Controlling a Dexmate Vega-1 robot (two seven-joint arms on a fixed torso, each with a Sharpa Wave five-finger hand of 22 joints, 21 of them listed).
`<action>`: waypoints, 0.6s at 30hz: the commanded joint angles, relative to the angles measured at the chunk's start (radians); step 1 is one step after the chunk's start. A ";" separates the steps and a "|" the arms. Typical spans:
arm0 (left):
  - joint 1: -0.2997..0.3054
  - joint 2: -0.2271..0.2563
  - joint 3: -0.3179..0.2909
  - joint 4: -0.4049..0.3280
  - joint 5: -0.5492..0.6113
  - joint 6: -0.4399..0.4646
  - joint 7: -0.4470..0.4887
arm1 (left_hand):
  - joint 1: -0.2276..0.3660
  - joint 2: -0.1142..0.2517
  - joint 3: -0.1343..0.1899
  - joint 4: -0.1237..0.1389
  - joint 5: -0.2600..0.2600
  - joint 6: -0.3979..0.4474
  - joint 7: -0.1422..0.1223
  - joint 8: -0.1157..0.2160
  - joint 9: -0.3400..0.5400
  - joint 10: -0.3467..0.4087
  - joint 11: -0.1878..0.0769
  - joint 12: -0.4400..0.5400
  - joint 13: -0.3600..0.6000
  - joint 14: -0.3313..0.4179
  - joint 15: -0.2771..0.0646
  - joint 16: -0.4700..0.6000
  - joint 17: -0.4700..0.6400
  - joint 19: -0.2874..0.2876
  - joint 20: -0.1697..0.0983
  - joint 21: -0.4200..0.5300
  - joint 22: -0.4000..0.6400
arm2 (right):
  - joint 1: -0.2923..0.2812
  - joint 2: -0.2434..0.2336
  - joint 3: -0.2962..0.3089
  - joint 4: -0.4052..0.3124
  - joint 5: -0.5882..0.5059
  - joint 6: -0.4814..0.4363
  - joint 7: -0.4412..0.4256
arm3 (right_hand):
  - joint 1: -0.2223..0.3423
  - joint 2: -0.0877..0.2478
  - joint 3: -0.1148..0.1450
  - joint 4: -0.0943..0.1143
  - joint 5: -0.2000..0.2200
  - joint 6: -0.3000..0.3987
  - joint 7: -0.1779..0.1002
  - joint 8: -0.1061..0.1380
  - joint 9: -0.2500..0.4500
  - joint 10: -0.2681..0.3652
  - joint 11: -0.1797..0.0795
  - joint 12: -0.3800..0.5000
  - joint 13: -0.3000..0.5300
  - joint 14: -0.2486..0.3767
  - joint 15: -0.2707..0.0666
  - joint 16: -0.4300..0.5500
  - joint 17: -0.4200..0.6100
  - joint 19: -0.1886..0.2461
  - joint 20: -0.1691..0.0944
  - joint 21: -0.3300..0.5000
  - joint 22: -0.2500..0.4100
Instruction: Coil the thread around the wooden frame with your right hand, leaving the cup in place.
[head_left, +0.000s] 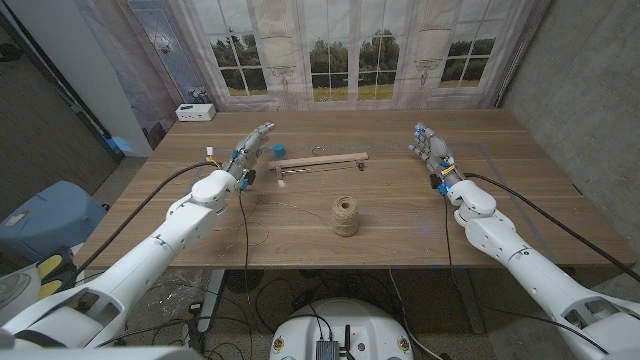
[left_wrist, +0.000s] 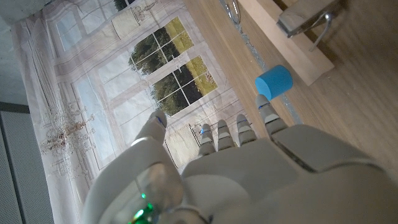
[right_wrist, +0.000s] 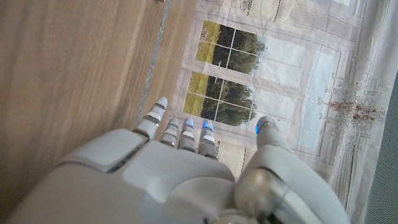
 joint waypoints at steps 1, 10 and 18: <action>-0.044 0.087 0.038 -0.097 0.089 0.150 0.018 | 0.034 0.003 0.013 -0.025 0.000 0.030 0.004 0.006 0.002 0.034 -0.003 0.009 0.002 0.045 -0.004 0.014 0.004 0.028 -0.006 0.004 0.004 | -0.009 0.003 0.006 0.007 0.008 0.015 0.004 | 0.011 0.003 0.002 -0.001 0.001 0.009 0.001 0.007 0.002 0.000 0.007 0.004 0.002 0.002 0.012 0.006 0.003 0.009 0.003 0.007 0.005; -0.088 0.145 0.069 -0.174 0.154 0.297 0.011 | 0.084 0.002 0.027 -0.042 0.003 0.074 0.007 0.007 0.003 0.091 -0.013 0.018 0.003 0.116 -0.013 0.020 0.004 0.054 0.012 0.001 0.006 | -0.023 0.004 0.010 0.002 0.010 0.025 -0.001 | 0.012 0.003 0.002 -0.002 0.001 0.011 0.001 0.007 0.002 0.007 0.013 0.006 0.002 0.003 0.013 0.007 0.004 0.009 0.003 0.007 0.005; -0.153 0.192 0.113 -0.230 0.215 0.427 -0.042 | 0.127 -0.001 0.038 -0.048 0.005 0.117 0.011 0.012 0.004 0.137 -0.022 0.025 0.005 0.168 -0.033 0.025 0.005 0.082 0.009 0.003 0.007 | -0.023 0.010 0.011 0.015 0.013 0.036 0.005 | 0.012 0.003 0.001 -0.002 0.000 0.013 0.002 0.008 0.002 0.012 0.011 0.008 0.002 0.003 0.013 0.007 0.004 0.009 0.002 0.007 0.005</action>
